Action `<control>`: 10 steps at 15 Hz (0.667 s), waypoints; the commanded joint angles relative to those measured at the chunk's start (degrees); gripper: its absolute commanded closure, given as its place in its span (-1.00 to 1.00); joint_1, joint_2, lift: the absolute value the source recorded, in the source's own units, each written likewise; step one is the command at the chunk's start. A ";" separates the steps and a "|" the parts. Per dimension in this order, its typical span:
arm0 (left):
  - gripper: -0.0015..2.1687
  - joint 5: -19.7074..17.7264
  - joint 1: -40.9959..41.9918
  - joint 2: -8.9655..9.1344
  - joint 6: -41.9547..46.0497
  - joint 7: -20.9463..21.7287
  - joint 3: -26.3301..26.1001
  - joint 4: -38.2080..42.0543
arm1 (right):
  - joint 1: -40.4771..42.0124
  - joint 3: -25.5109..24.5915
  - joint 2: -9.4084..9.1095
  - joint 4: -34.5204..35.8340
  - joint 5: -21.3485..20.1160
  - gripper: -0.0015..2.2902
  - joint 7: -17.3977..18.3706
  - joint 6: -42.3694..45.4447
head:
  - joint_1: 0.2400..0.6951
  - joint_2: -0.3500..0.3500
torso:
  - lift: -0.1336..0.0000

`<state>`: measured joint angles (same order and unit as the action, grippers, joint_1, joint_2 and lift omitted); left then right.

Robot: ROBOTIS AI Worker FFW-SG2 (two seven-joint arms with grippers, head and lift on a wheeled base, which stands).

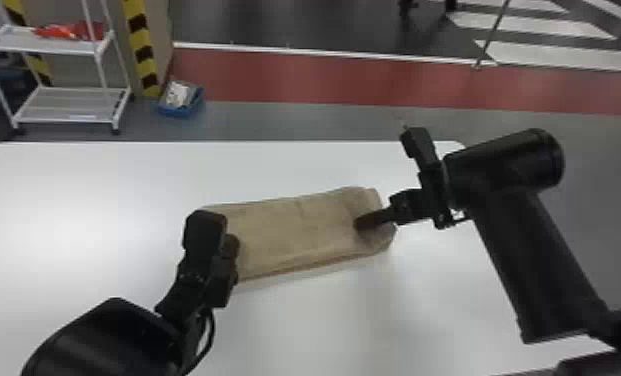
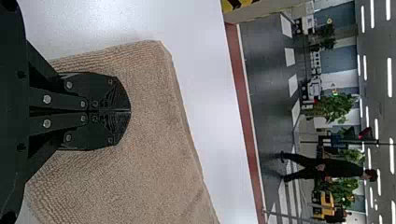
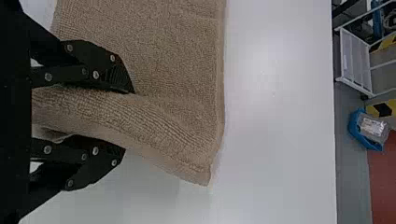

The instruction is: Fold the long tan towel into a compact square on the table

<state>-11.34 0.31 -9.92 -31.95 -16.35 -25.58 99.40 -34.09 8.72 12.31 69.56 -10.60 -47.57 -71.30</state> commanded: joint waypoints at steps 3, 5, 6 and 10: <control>0.98 0.09 0.04 -0.01 -0.18 0.00 0.00 0.00 | 0.69 -0.54 0.00 3.39 1.81 0.14 -2.18 -0.91 | 1.00 -0.39 | -0.86; 0.98 0.26 0.13 -0.01 -0.35 0.00 0.00 0.09 | 0.69 -1.07 0.00 5.85 3.13 0.14 -2.71 -3.19 | 1.00 -0.36 | -0.86; 0.98 0.35 0.13 -0.01 -0.88 0.00 0.00 0.09 | 0.69 -1.42 0.00 7.43 3.92 0.14 -3.58 -3.89 | 1.00 -0.35 | -0.86; 0.98 0.35 -0.13 0.17 -0.88 0.00 -0.44 0.00 | 0.08 -2.30 0.00 11.82 6.21 0.14 -4.29 -8.64 | 1.00 -0.30 | -0.86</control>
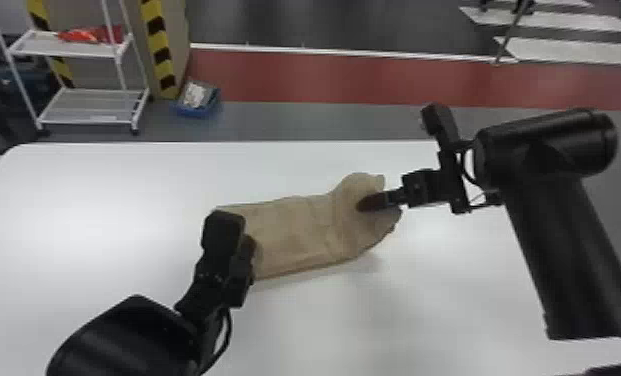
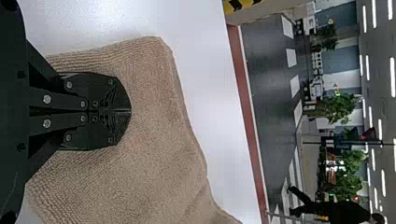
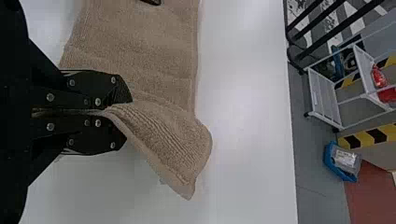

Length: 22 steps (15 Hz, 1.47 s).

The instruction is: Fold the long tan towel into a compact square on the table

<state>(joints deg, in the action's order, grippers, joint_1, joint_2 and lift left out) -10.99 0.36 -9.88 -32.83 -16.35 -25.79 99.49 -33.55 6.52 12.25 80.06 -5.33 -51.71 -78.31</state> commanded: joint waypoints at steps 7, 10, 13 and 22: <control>0.98 -1.41 1.83 -1.28 -2.47 2.28 5.49 5.62 | -1.96 -0.11 0.32 3.26 0.15 0.14 -2.17 -4.98 | 1.00 -0.26 | -0.86; 0.98 -1.85 2.18 -2.68 -4.23 2.72 6.54 6.24 | -2.84 -0.20 0.67 3.26 -0.03 0.14 -3.14 -5.50 | 1.00 -0.17 | -0.86; 0.98 -1.76 2.71 -2.86 -4.23 2.90 6.19 5.27 | -3.63 0.07 0.14 3.62 0.15 0.14 -4.02 -7.26 | 1.00 -0.13 | -0.86; 0.98 -1.76 2.36 -1.80 -3.52 2.90 4.52 4.04 | -4.77 8.15 -4.96 3.18 -1.96 0.12 -4.28 -9.90 | 1.00 0.00 | -0.86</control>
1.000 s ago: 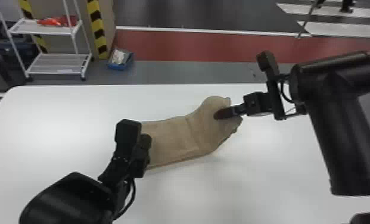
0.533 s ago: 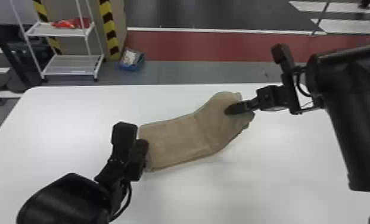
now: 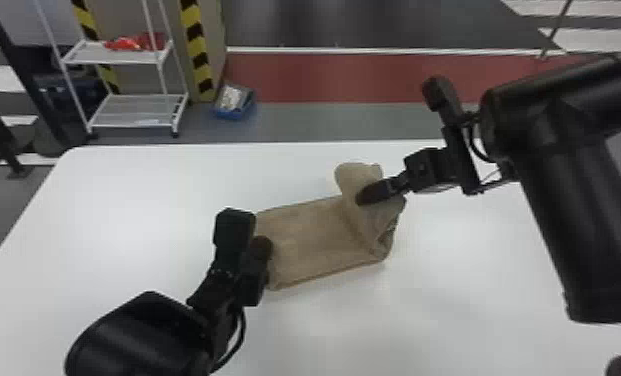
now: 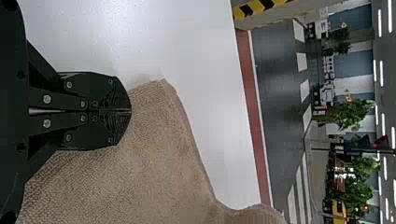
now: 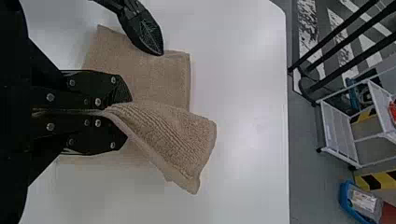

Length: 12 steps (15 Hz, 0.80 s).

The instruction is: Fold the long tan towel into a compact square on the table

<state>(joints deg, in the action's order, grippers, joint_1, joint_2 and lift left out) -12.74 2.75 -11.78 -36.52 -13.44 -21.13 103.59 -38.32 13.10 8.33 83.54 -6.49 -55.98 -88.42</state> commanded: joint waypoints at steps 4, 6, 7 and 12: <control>0.98 0.09 -0.03 0.44 0.17 -0.18 -0.32 -0.14 | -0.18 3.77 -4.73 -1.62 -2.65 0.12 0.08 1.62 | 1.00 0.10 | -0.86; 0.98 0.09 -0.03 0.44 0.52 -0.45 -0.85 -0.14 | -0.79 4.74 -5.87 -3.29 -3.79 0.12 0.35 2.15 | 1.00 0.14 | -0.86; 0.98 0.09 0.06 0.44 0.70 -0.45 -0.85 -0.14 | -0.97 5.53 -6.22 -4.00 -4.49 0.12 0.35 2.32 | 1.00 0.17 | -0.86; 0.98 0.17 0.06 0.44 0.87 -0.45 -0.85 -0.14 | -0.44 7.29 -6.75 -5.40 -5.20 -0.17 1.31 3.73 | 1.00 0.20 | -0.86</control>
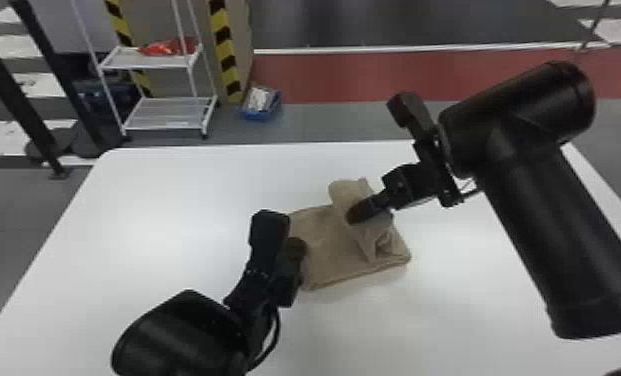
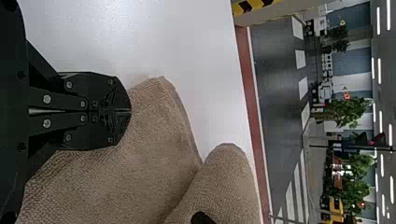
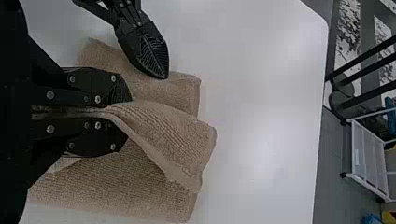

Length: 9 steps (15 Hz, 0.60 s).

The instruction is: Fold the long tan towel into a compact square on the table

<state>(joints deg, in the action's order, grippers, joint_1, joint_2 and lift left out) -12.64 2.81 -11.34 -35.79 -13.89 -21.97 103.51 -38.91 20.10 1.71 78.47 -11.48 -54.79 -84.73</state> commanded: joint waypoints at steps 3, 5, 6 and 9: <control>0.98 0.25 -0.09 0.09 0.14 0.00 -0.09 -0.24 | 0.77 0.55 -0.91 -0.34 0.23 -0.28 0.21 0.92 | 1.00 0.21 | -0.86; 0.98 0.25 -0.27 0.09 0.14 0.00 -0.09 -0.32 | 1.56 0.46 -1.18 -0.34 0.50 -0.66 0.29 2.68 | 1.00 0.24 | -0.86; 0.98 0.34 -0.27 0.00 0.14 0.00 0.00 -0.41 | 2.00 -0.15 -1.18 -0.25 1.64 -0.81 0.29 4.09 | 1.00 0.24 | -0.86; 0.98 0.34 -0.35 0.09 0.67 0.09 -0.09 -1.12 | 4.19 -4.64 -1.09 1.42 8.67 -0.90 0.21 10.06 | 1.00 0.28 | -0.86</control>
<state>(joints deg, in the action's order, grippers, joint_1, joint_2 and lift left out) -12.26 2.53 -11.31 -35.42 -13.79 -21.98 102.76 -36.04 17.52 0.59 78.88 -5.94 -54.58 -78.15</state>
